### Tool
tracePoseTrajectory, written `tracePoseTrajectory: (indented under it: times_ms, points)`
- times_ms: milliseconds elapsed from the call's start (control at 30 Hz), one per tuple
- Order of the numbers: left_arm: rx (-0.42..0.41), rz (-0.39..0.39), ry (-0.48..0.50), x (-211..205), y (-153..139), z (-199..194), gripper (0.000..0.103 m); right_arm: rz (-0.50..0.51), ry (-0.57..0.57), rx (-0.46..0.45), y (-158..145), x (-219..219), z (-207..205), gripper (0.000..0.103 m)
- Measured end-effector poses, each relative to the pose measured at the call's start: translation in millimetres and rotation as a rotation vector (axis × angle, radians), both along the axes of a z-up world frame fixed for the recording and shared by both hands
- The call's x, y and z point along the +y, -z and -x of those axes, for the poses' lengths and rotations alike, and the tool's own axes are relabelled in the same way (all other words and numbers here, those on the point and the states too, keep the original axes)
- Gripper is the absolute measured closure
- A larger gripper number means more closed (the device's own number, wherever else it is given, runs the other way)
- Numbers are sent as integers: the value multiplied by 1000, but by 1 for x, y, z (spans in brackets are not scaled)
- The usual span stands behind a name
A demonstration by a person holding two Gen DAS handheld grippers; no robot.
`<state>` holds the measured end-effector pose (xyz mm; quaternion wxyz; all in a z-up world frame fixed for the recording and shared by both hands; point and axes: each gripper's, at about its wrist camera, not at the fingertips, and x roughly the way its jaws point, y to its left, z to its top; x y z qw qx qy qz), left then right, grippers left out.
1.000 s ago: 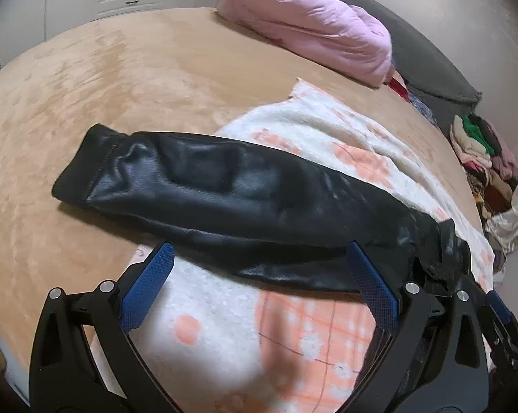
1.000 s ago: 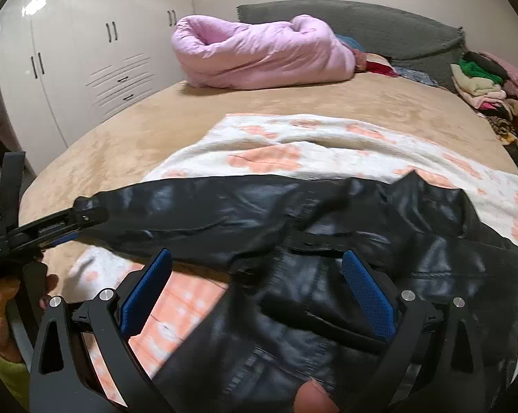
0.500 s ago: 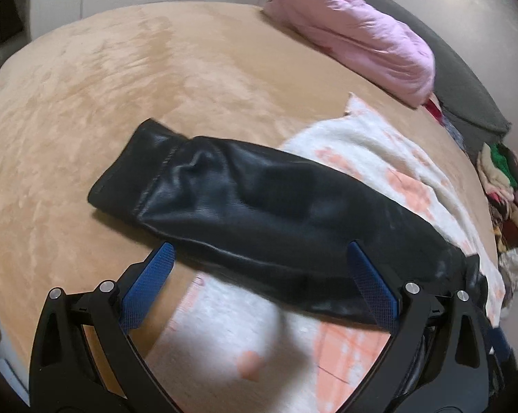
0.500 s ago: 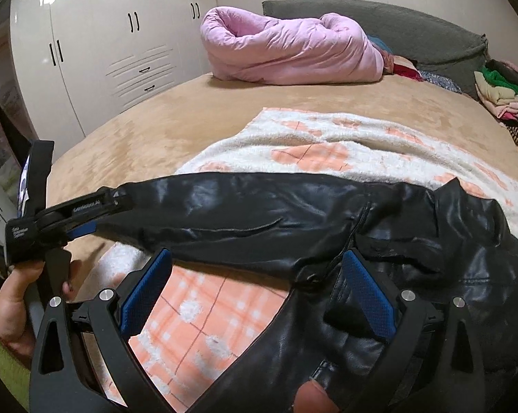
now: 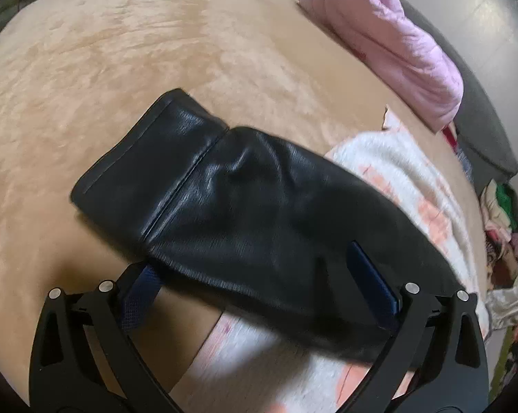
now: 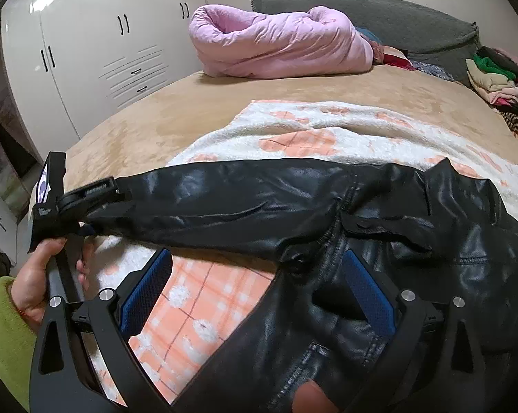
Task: Fold large clothes
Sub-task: 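Grasp the sleeve cuff with the left tool and fold it across the body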
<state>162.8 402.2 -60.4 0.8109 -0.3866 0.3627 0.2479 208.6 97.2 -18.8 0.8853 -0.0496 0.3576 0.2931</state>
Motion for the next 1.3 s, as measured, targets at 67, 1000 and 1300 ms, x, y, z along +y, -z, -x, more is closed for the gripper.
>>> tracePoseTrajectory:
  times_ms: [67,1000,1300]
  points:
    - [-16,5,-6,1,0,-1,29,1,8,-2,1,-5,2,4]
    - [-597,-273,550,-200,-180,-20,102,-92,321,-73,-16,-165,26,4]
    - [-606,-329,839,-292,-165,-35,102,-115,488,-77,-14,-242,31,4]
